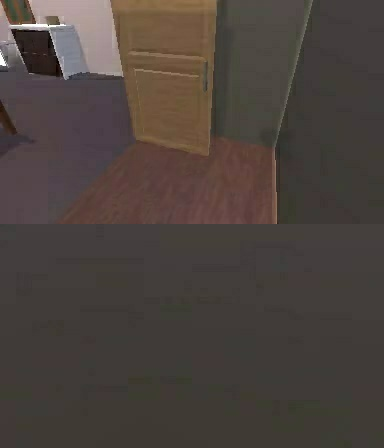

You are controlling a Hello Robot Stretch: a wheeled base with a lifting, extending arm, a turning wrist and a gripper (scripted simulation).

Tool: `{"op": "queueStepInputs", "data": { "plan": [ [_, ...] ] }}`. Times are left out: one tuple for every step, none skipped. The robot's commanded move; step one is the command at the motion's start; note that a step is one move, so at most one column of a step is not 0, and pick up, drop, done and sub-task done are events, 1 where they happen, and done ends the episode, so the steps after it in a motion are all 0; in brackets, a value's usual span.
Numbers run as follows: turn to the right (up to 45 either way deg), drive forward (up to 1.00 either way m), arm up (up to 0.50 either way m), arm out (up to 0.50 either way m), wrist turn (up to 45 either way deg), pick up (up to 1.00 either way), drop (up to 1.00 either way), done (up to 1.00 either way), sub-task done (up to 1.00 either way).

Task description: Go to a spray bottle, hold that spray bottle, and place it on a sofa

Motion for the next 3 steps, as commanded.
{"op": "queueStepInputs", "data": {
  "plan": [
    [-45.0,0.0,0.0,0.0,0.0,0.0,0.0,0.0,0.0],
    [27.0,0.0,0.0,0.0,0.0,0.0,0.0,0.0,0.0],
    [0.0,0.1,0.0,0.0,0.0,0.0,0.0,0.0,0.0]
  ]
}}
